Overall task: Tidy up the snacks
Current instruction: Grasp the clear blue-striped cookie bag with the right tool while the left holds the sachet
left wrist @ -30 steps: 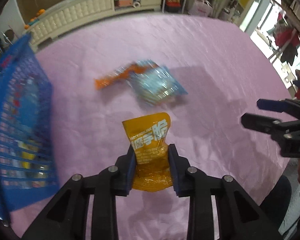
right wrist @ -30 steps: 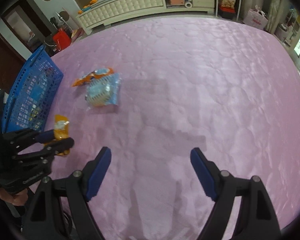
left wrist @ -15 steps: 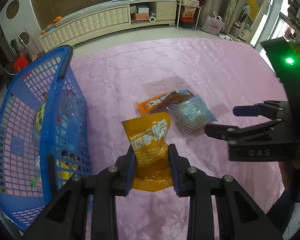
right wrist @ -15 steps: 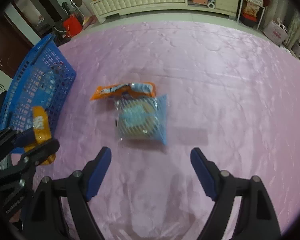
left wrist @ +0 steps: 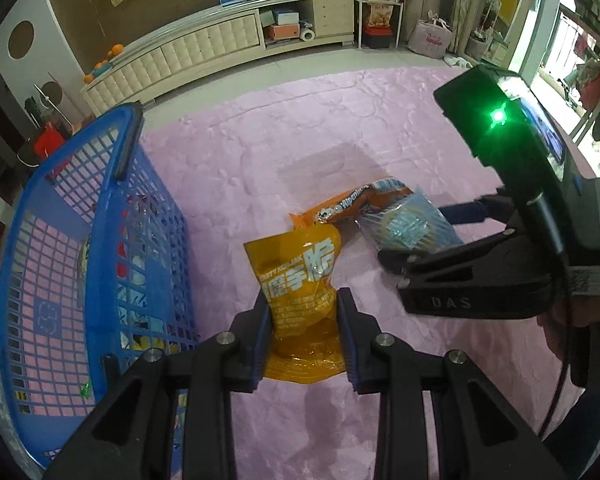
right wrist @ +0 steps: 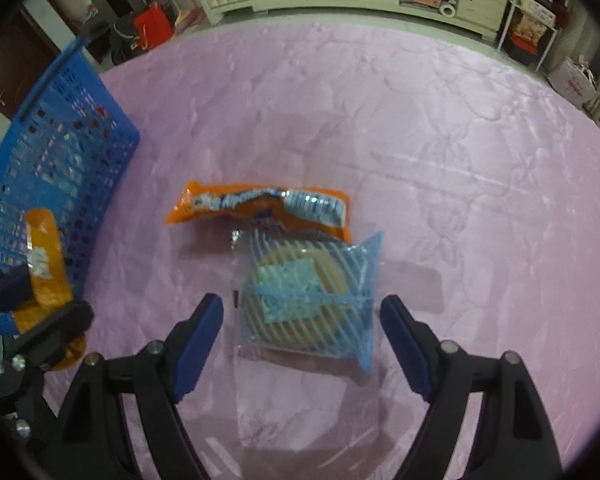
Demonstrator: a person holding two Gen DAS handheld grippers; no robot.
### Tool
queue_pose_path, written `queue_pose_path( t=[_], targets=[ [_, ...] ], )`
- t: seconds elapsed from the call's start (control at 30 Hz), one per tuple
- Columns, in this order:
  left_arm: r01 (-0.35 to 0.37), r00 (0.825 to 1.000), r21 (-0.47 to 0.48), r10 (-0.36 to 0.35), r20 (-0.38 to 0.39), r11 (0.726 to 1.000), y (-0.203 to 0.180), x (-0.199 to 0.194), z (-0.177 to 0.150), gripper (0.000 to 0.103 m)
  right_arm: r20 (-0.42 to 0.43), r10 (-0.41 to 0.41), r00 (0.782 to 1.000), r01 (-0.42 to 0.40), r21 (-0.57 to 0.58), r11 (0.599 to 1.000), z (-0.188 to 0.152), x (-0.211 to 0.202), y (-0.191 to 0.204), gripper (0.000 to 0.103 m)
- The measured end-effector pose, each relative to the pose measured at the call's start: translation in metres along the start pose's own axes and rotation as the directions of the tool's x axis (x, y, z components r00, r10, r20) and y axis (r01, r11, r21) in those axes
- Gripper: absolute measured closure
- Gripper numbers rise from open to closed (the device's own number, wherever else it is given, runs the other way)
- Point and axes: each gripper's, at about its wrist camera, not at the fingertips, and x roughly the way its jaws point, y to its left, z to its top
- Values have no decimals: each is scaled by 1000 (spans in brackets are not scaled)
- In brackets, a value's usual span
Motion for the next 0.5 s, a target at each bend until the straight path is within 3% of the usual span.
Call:
queue_pose_path(
  t=[0.03,0.1,0.5],
  targets=[
    [-1,1000,1,1,0,1000,0,-5,-1,75,8,2,1000,-2,-13,1000,-1,-1,0,41],
    [-5,1000,6,5,0,1000,-1,-7,-2,75,16,2,1000,-1,-26,1000,-6,-4,1,44],
    [30,999,-13,-30,30,999,-4,-44,-21,75,82,38,996,-33,-55,998,-53,-68,13,44]
  ],
)
